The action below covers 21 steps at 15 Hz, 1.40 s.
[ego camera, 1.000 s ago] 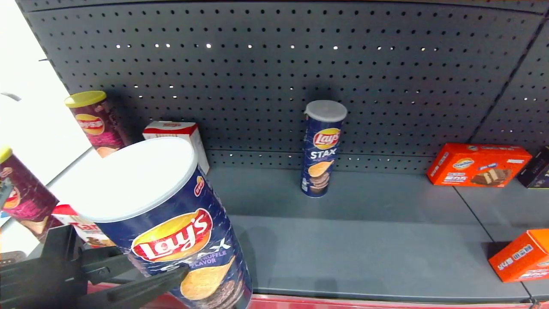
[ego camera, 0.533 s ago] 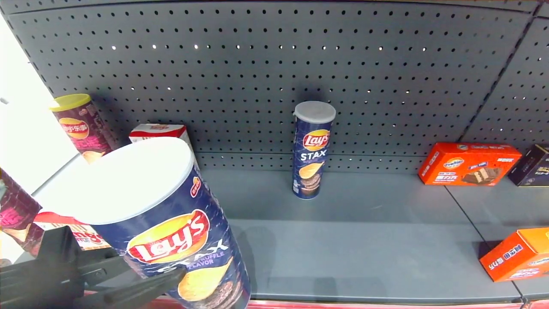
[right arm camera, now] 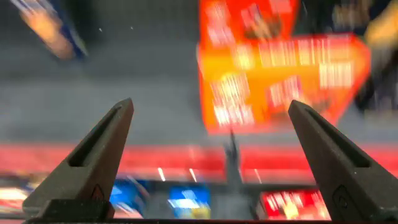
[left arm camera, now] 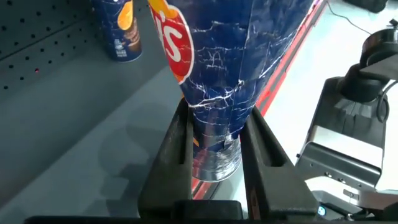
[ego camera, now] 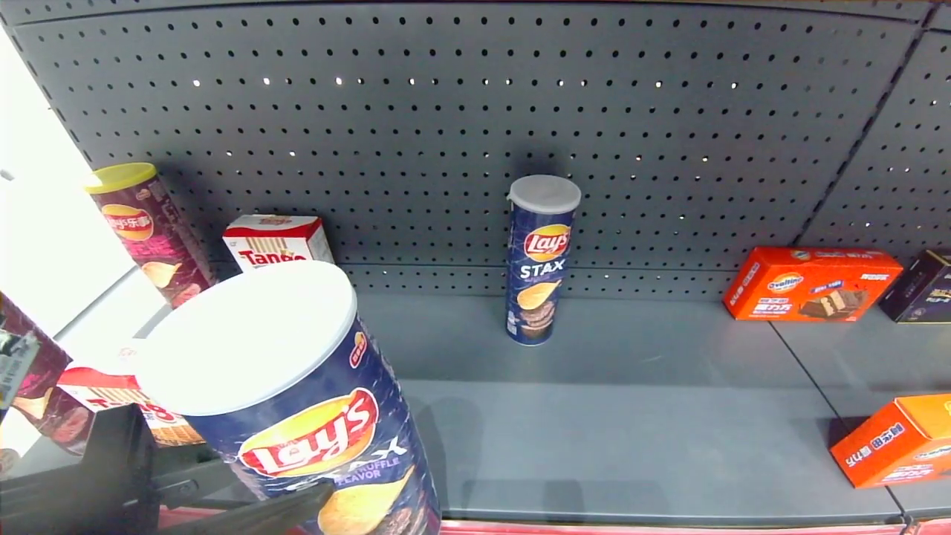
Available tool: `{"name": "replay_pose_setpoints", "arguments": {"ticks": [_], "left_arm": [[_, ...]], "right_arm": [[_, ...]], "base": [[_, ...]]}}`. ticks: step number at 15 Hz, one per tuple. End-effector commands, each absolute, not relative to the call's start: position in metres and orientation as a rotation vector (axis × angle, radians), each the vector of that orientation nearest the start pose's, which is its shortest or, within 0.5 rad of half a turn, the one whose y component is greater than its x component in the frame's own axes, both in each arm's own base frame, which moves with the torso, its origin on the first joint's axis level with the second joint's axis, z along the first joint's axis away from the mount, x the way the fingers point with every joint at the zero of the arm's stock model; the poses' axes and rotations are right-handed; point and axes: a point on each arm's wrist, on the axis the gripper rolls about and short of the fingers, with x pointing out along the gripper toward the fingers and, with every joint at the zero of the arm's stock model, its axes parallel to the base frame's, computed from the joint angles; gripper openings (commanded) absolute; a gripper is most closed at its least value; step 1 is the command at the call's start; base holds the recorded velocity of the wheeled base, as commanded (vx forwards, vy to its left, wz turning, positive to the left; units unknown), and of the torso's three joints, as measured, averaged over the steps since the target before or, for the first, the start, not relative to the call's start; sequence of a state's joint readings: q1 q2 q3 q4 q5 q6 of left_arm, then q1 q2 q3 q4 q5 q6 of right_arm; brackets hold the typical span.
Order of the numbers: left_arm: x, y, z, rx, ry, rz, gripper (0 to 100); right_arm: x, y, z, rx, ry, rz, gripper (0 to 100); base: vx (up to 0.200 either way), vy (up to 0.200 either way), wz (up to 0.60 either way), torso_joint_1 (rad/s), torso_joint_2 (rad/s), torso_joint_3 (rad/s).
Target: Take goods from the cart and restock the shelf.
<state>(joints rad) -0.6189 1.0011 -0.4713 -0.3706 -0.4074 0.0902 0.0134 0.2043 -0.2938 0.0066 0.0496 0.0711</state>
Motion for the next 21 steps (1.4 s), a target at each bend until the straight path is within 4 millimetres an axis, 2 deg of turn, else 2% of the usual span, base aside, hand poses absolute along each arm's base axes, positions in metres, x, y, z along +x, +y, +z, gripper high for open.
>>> {"name": "replay_pose_setpoints", "arguments": {"ticks": [1, 3, 7, 9, 11, 15, 18, 21], "left_arm": [[0.099, -0.082, 0.213, 0.101, 0.129, -1.034, 0], [0.100, -0.082, 0.218, 0.097, 0.110, -1.035, 0], [0.100, -0.082, 0.220, 0.091, 0.100, -1.058, 0], [0.102, -0.083, 0.218, 0.091, 0.113, -1.060, 0], [0.103, -0.084, 0.217, 0.092, 0.121, -1.060, 0], [0.106, -0.086, 0.216, 0.090, 0.134, -1.060, 0], [0.106, -0.086, 0.218, 0.088, 0.127, -1.058, 0], [0.107, -0.086, 0.221, 0.087, 0.114, -1.055, 0]], "right_arm": [[0.007, 0.003, 0.213, 0.043, -0.001, 0.166, 100], [0.028, 0.007, 0.216, -0.045, 0.069, 0.290, 100], [0.057, 0.018, 0.218, -0.054, 0.142, 0.409, 100], [0.084, 0.025, 0.220, -0.047, 0.146, 0.420, 100], [0.118, 0.035, 0.225, -0.037, 0.106, 0.537, 100], [0.170, 0.040, 0.227, -0.040, 0.019, 0.780, 100], [0.219, 0.050, 0.235, -0.107, -0.048, 0.846, 100], [0.250, 0.059, 0.240, -0.121, -0.070, 0.961, 100]], "base": [[0.000, 0.000, 0.00, 0.000, 0.00, 0.000], [0.000, 0.000, 0.00, 0.000, 0.00, 0.000], [0.000, 0.000, 0.00, 0.000, 0.00, 0.000], [0.000, 0.000, 0.00, 0.000, 0.00, 0.000], [0.000, 0.000, 0.00, 0.000, 0.00, 0.000], [0.000, 0.000, 0.00, 0.000, 0.00, 0.000], [0.000, 0.000, 0.00, 0.000, 0.00, 0.000], [0.000, 0.000, 0.00, 0.000, 0.00, 0.000]]}}
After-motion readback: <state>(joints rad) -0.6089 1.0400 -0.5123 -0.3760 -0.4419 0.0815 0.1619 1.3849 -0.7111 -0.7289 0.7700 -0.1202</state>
